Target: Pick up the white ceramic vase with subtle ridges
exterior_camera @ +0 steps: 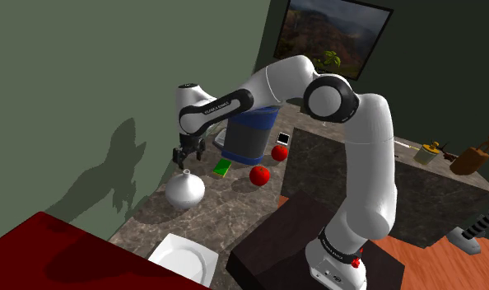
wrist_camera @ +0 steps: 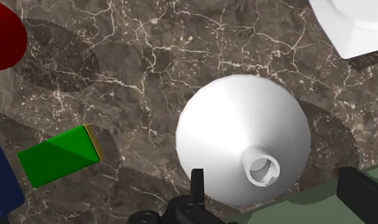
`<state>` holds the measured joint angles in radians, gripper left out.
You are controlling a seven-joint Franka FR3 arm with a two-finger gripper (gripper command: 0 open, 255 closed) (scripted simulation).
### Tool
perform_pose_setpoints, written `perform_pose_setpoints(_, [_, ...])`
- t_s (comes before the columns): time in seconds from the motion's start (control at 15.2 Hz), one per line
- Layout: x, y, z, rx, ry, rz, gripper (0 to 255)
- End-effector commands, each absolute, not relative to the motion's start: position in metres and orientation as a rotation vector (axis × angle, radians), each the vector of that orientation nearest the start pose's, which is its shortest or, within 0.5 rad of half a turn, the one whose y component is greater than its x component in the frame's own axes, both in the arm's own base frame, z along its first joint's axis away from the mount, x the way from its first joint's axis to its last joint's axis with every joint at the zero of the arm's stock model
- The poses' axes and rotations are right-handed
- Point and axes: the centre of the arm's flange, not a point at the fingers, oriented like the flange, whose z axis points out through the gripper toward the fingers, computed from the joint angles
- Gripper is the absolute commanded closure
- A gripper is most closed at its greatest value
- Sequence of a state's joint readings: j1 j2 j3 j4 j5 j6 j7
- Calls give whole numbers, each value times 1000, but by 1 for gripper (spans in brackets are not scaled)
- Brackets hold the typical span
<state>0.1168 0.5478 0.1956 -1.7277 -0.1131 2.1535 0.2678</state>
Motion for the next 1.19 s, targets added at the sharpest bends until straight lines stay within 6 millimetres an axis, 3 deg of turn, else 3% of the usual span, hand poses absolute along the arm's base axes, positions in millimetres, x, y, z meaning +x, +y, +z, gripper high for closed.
perform_pose_setpoints(0.0, [645,196,243,-3151,-141,181,0])
perform_pose_setpoints(0.46, [645,196,206,-3151,-141,181,0])
perform_pose_setpoints(0.66, [645,196,203,-3151,-141,181,0])
perform_pose_setpoints(0.73, [645,196,203,-3151,-141,181,255])
perform_pose_setpoints(1.12, [645,196,203,-3151,-141,181,255])
